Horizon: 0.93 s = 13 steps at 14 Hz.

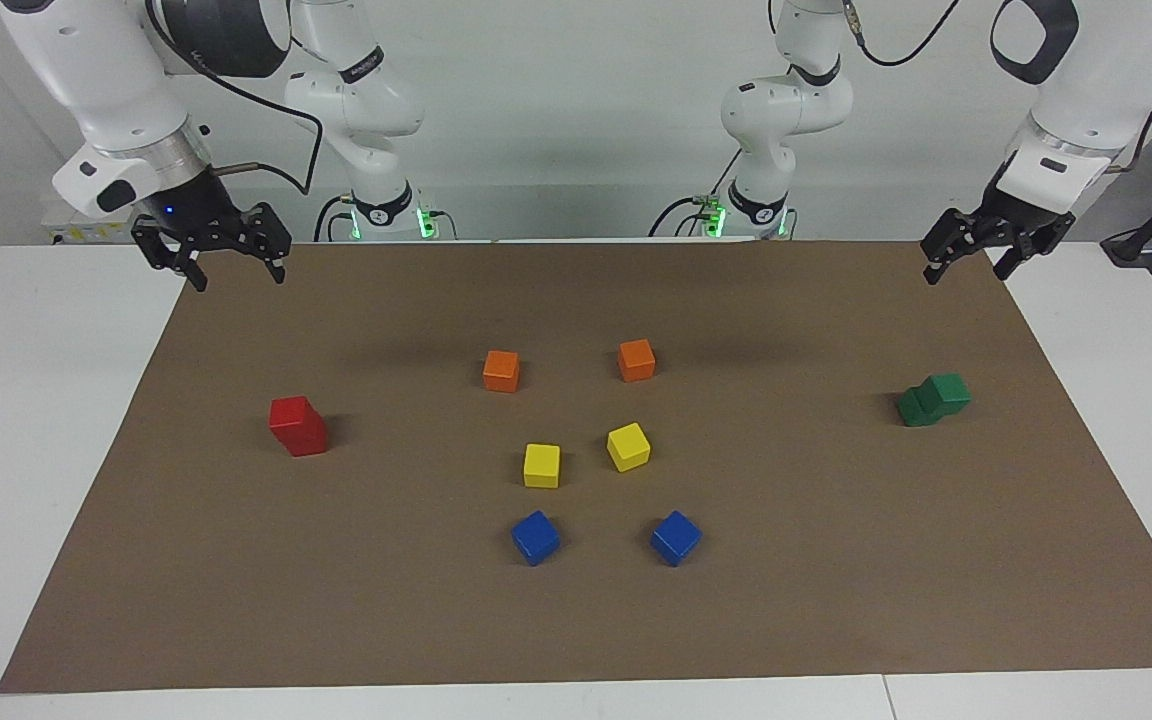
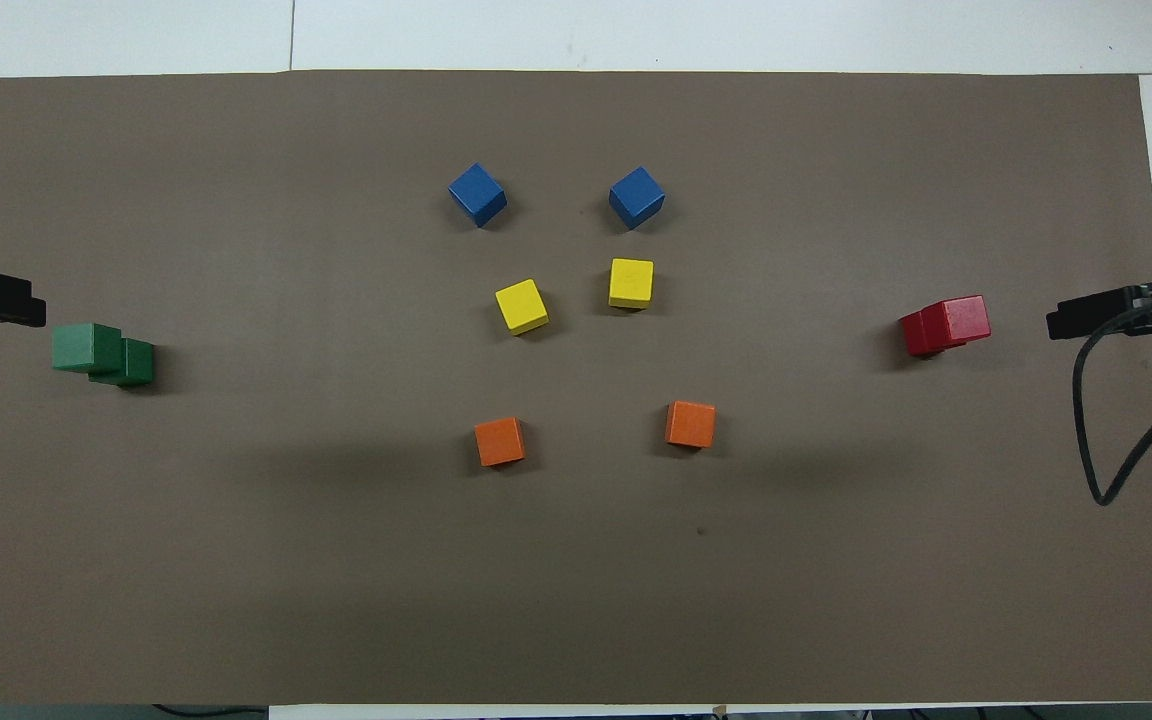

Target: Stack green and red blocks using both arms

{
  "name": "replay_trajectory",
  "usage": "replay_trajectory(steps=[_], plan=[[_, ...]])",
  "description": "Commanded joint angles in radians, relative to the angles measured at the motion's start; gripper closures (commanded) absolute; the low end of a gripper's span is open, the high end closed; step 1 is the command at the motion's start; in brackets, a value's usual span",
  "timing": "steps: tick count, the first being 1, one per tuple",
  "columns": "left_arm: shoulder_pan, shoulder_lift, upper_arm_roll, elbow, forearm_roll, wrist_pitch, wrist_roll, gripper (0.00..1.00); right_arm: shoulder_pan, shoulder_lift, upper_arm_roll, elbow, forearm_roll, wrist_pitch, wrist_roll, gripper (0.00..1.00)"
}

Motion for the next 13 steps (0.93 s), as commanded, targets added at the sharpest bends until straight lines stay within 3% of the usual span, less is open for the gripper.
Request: replay_trajectory(steps=[1,8,11,13], plan=[[-0.013,-0.017,0.01,-0.018,0.022,0.016,0.01,0.0,-0.002,0.009,0.007,0.022,-0.004,-0.001,0.01,0.0],[-0.015,-0.017,0.01,-0.018,0.021,0.016,0.009,0.0,0.025,0.009,-0.009,0.024,-0.004,-0.026,0.012,0.0],[-0.016,-0.017,0.01,-0.018,0.021,0.016,0.007,0.0,0.148,0.011,-0.14,0.025,-0.005,-0.024,0.012,0.0],[-0.016,-0.017,0.01,-0.018,0.021,0.018,0.007,0.0,0.141,0.011,-0.141,0.027,-0.008,-0.024,0.01,0.0]])
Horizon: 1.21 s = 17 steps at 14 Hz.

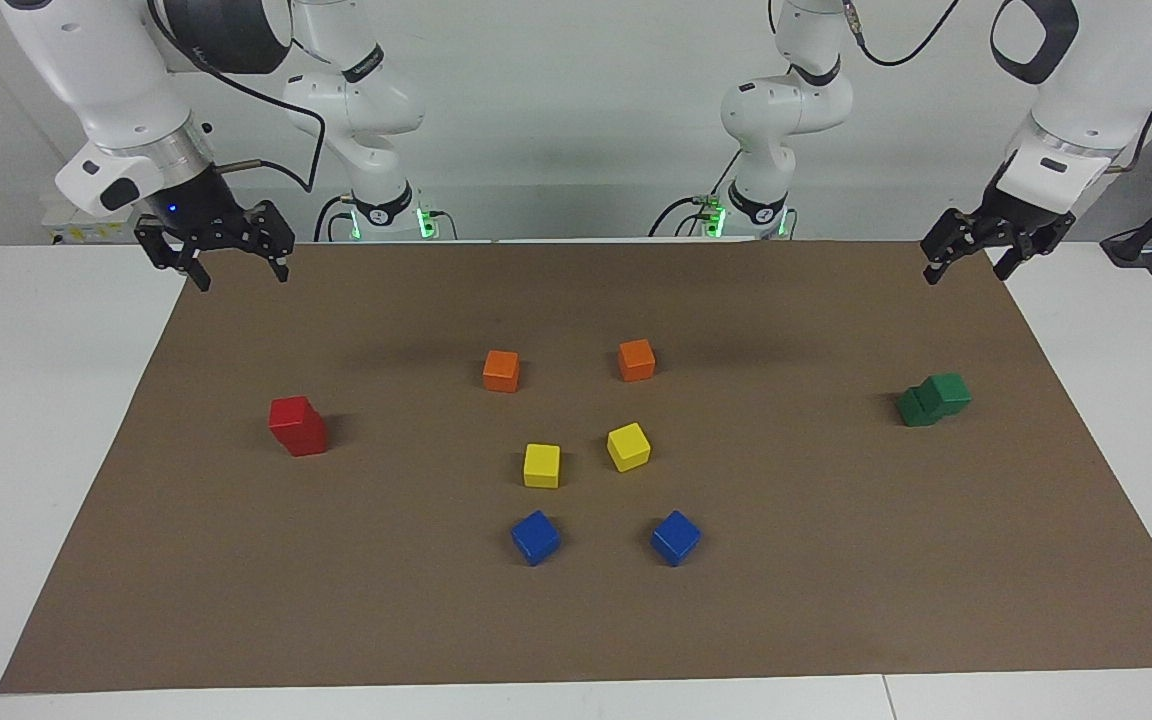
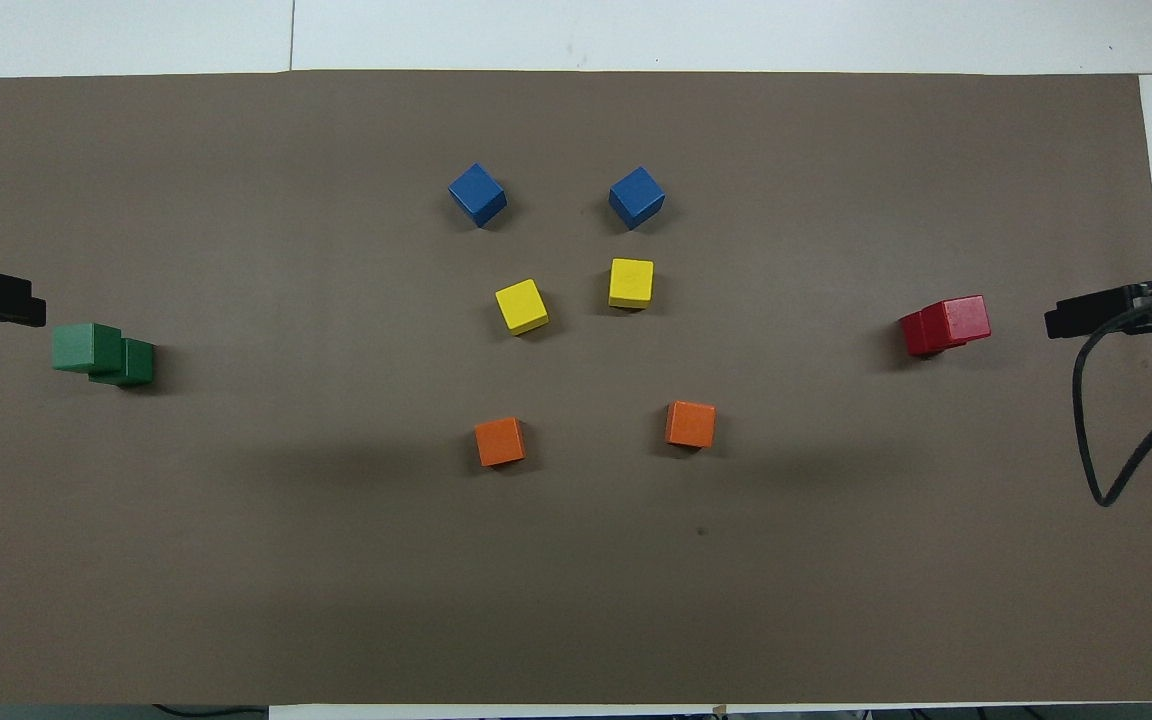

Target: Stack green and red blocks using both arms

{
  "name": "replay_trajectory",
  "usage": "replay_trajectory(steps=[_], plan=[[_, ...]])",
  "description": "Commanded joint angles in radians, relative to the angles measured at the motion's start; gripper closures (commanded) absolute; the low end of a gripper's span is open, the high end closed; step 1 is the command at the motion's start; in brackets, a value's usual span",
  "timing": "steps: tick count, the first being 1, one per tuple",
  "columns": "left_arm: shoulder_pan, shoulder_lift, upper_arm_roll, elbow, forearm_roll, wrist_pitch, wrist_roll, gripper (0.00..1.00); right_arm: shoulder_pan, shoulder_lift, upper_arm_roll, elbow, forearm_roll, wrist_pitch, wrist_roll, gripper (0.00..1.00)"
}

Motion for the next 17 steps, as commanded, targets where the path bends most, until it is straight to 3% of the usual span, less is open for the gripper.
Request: replay_trajectory(steps=[1,17], plan=[[-0.016,-0.017,0.01,-0.018,0.021,0.017,0.008,0.0,0.004,0.01,-0.01,0.021,-0.007,-0.02,0.01,0.0],[-0.015,-0.017,0.01,-0.018,0.021,0.019,0.007,0.0,-0.01,0.094,-0.007,0.146,-0.026,-0.111,0.01,0.0]])
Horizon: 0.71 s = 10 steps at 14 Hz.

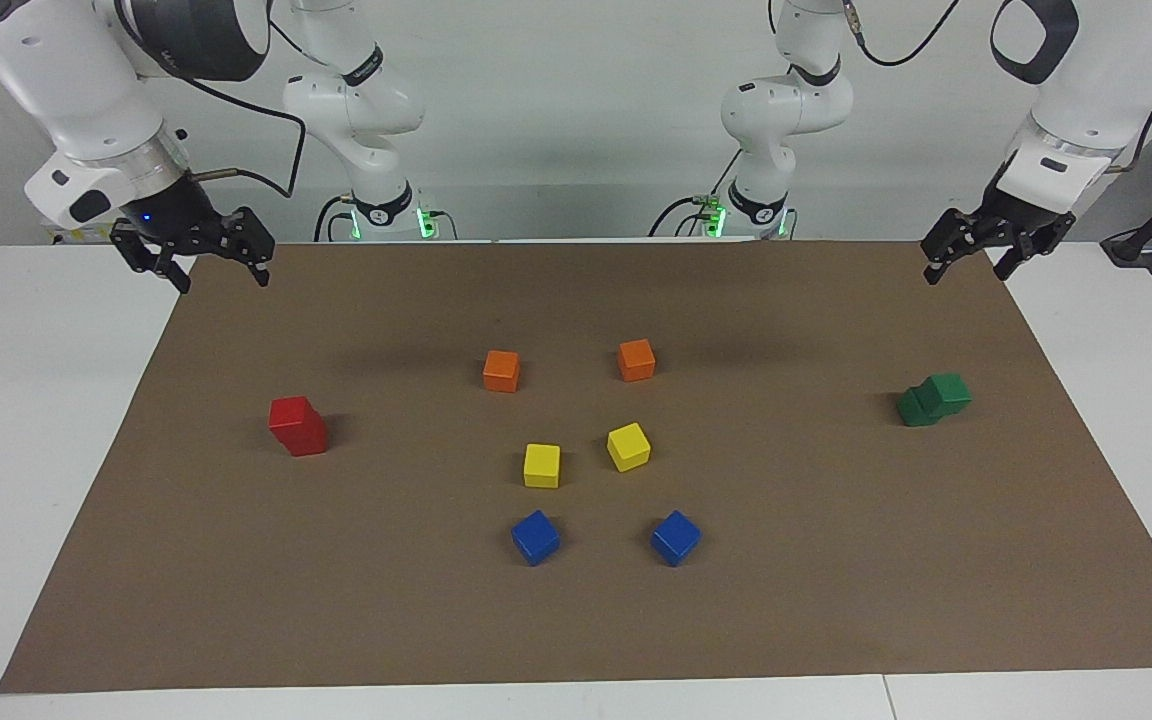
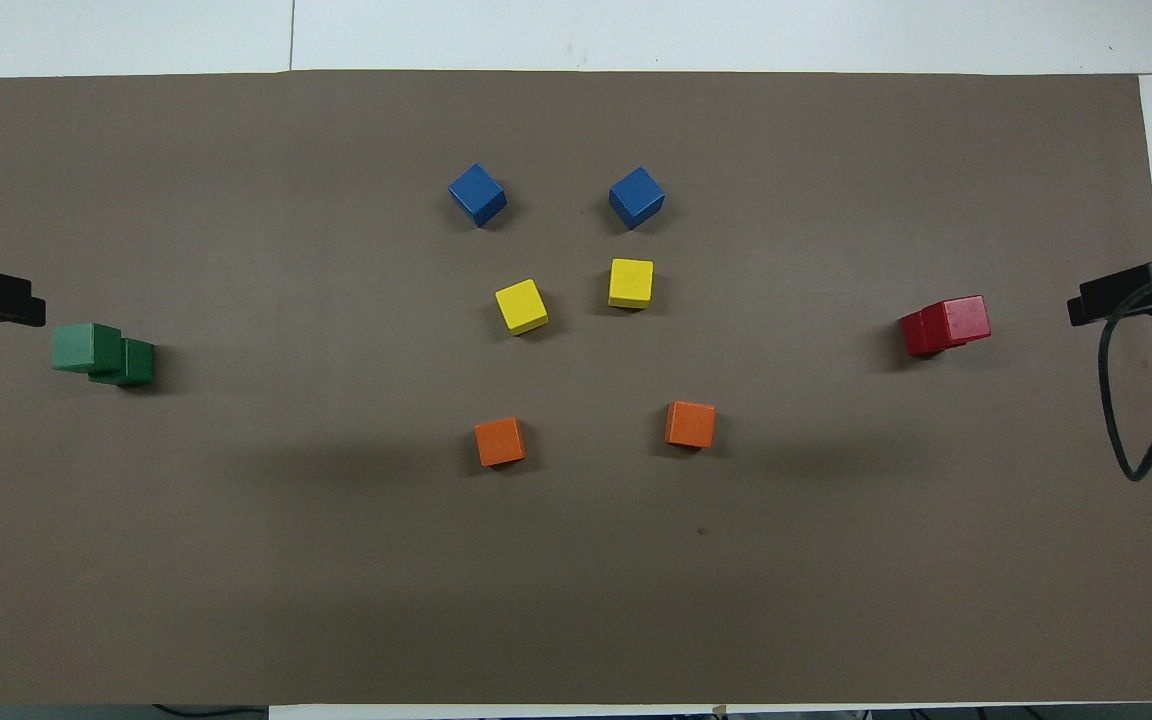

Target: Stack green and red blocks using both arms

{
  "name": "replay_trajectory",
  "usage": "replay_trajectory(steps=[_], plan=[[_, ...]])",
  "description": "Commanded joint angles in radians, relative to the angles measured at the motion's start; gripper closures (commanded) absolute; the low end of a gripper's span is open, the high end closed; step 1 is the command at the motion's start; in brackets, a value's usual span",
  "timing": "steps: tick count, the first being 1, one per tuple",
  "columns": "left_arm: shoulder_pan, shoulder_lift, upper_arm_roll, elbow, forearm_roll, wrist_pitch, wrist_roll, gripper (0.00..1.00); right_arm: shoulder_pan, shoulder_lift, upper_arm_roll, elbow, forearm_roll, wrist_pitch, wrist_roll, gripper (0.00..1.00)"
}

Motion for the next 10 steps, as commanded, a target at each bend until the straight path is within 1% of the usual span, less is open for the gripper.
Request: replay_trajectory(steps=[1,8,10], plan=[[-0.015,-0.017,0.01,-0.017,0.021,0.018,0.007,0.0,-0.001,0.014,0.001,0.035,-0.012,-0.027,0.01,0.0],[-0.015,-0.017,0.01,-0.017,0.018,0.021,0.005,0.0,0.002,0.009,0.001,0.022,-0.013,-0.029,0.01,0.0],[-0.013,-0.017,0.01,-0.017,0.018,0.021,0.007,0.0,0.002,0.008,0.001,0.019,-0.036,-0.029,0.01,0.0]])
